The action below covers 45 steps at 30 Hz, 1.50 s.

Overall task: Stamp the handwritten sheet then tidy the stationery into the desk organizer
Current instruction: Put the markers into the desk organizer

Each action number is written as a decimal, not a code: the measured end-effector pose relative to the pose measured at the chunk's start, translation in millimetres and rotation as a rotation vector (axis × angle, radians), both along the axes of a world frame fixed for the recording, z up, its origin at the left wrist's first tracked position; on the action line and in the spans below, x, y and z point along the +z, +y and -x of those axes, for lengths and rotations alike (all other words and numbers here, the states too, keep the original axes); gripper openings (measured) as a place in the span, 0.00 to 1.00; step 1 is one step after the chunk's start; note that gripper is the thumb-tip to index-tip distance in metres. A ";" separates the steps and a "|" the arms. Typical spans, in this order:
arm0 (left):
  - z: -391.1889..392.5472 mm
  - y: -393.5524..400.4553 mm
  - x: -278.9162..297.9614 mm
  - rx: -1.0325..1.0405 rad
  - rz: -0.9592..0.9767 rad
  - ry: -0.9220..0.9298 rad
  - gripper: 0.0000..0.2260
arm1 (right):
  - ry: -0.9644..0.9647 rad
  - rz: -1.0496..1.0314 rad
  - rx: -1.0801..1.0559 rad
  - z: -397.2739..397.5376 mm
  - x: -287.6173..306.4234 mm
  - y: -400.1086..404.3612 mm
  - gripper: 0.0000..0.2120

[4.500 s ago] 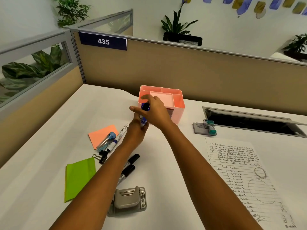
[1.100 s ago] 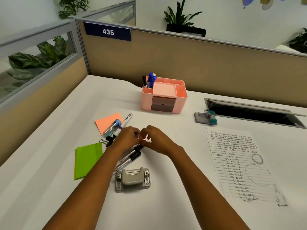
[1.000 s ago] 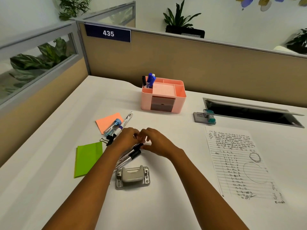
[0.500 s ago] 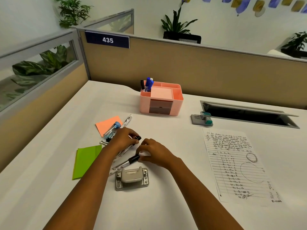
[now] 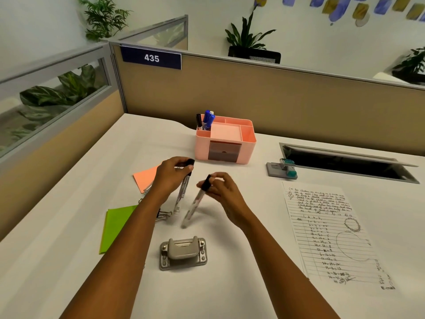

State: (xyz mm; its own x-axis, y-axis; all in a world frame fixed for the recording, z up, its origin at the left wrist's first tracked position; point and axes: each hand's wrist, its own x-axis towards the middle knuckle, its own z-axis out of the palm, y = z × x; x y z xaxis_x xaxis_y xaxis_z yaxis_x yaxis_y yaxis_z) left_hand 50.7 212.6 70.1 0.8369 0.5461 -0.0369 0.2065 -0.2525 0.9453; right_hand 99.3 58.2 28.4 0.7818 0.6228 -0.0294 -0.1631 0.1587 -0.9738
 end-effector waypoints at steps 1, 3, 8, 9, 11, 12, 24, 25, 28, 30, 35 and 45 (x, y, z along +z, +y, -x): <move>-2.1 -0.1 3.7 0.017 0.045 -0.025 0.13 | 0.028 -0.025 -0.064 -2.5 4.1 3.9 0.05; -6.1 0.0 11.2 0.046 0.158 -0.061 0.14 | -0.047 0.079 -0.152 -6.9 14.8 13.7 0.08; -15.6 -4.8 22.6 0.016 0.340 -0.090 0.16 | -0.570 0.607 -0.062 -15.1 21.4 37.9 0.23; -17.6 -6.1 22.4 0.010 0.342 -0.088 0.16 | -0.589 0.670 -0.048 -16.4 22.0 40.5 0.23; -23.2 -5.9 20.5 0.001 0.320 -0.095 0.17 | -0.554 0.726 -0.061 -21.0 24.7 43.3 0.18; -26.5 -4.5 18.6 0.000 0.286 -0.103 0.17 | -0.540 0.728 -0.083 -23.9 24.7 43.9 0.16; -45.1 43.5 -57.4 0.028 -0.760 0.381 0.14 | -0.382 0.658 -0.189 -45.7 14.8 32.2 0.19; -46.8 43.8 -58.3 0.013 -0.804 0.409 0.14 | -0.378 0.660 -0.186 -46.5 12.8 32.2 0.19; -50.2 43.4 -63.5 -0.019 -0.859 0.455 0.13 | -0.366 0.680 -0.179 -47.5 7.9 33.1 0.18; -52.0 42.5 -63.9 -0.023 -0.862 0.471 0.12 | -0.356 0.688 -0.168 -47.7 4.6 34.4 0.18; -57.3 35.5 -50.5 0.033 -0.871 0.413 0.12 | -0.321 0.663 -0.153 -46.7 3.4 37.6 0.20; -42.3 -5.6 10.9 0.166 0.604 -0.109 0.15 | -0.296 0.493 -0.187 -34.0 22.9 44.3 0.18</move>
